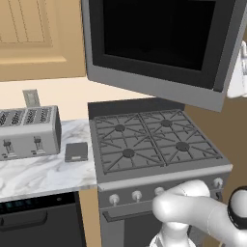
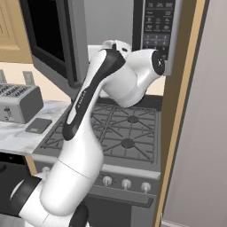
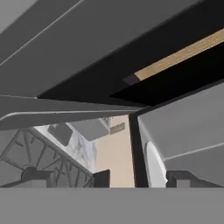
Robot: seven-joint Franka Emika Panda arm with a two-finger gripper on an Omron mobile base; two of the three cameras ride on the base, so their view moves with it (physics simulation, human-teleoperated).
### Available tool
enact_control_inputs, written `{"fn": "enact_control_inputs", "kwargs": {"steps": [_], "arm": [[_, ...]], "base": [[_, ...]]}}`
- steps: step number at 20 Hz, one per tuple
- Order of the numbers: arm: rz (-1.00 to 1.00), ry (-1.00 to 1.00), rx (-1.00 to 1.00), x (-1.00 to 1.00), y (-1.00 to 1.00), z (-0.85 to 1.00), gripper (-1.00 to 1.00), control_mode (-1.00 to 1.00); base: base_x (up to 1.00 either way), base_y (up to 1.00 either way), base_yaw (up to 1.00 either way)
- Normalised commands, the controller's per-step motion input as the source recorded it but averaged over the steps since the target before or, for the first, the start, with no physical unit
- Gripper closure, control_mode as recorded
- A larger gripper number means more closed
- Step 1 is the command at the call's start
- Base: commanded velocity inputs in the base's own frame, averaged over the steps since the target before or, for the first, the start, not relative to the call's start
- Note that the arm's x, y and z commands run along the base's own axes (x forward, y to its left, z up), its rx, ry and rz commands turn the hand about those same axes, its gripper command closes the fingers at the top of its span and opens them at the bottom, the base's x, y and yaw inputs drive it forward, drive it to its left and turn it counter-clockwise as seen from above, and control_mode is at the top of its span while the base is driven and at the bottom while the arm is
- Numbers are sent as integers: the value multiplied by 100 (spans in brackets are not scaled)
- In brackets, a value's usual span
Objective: Open the microwave door.
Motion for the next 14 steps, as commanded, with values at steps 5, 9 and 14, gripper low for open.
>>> {"fn": "enact_control_inputs", "kwargs": {"steps": [5,9,14], "arm": [[19,-3,-5,-31,63,0,-100,-100],[21,-8,-5,-67,69,0,-100,-100],[26,-6,-3,-92,69,0,-100,-100]], "base": [[0,0,0],[0,0,0],[0,0,0]]}}
